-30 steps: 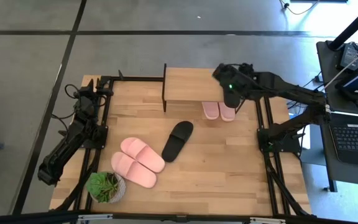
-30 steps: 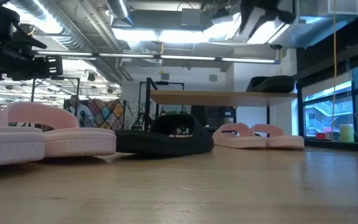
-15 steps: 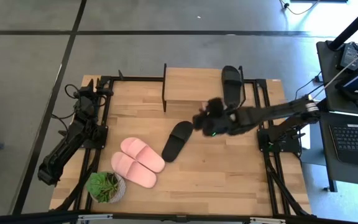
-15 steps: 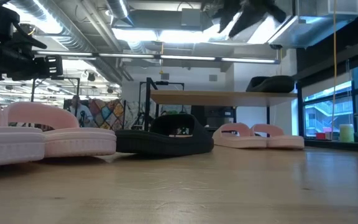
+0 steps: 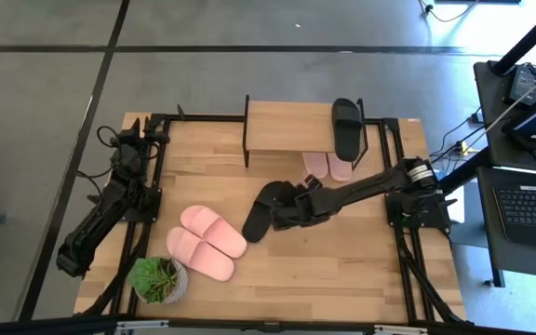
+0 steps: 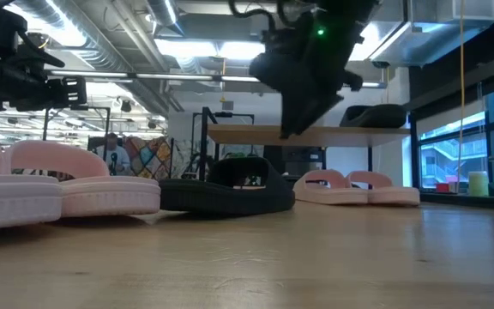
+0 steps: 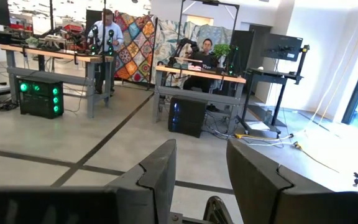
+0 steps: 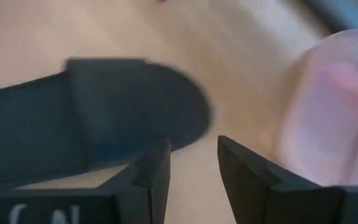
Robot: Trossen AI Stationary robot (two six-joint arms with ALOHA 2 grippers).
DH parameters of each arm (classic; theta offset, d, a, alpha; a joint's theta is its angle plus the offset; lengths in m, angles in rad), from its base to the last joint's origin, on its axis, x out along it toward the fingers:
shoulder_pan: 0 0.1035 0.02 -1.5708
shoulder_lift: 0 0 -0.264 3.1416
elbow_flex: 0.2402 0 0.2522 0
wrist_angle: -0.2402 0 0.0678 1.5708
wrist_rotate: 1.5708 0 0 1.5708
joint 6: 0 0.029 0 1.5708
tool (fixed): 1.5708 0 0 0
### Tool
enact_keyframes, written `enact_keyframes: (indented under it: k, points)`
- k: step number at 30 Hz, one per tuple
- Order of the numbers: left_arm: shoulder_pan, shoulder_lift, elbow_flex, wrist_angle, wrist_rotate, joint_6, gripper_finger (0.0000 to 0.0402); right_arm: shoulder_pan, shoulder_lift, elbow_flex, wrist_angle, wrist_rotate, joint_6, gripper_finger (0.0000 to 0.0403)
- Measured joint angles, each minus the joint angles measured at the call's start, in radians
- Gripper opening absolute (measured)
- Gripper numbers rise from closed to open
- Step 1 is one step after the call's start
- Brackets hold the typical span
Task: Pick and place slides into the shelf
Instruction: Put the black slipper on the shelf
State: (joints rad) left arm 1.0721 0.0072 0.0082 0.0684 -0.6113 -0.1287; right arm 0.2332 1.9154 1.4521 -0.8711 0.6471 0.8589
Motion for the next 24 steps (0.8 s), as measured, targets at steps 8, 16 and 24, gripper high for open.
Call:
enact_keyframes:
  k: [8,16,24]
  points:
    - [0.0,0.0,0.0,0.0,0.0,0.0,0.0134,0.031,0.013,0.0,0.32,-0.091,-0.197,0.0135]
    - [0.0,0.0,0.0,0.0,0.0,0.0,0.0134,0.033,0.014,0.0,0.397,-0.109,-0.247,0.0135]
    - [0.0,0.0,0.0,0.0,0.0,0.0,0.0134,0.034,0.033,0.0,0.369,-0.11,-0.326,0.0135]
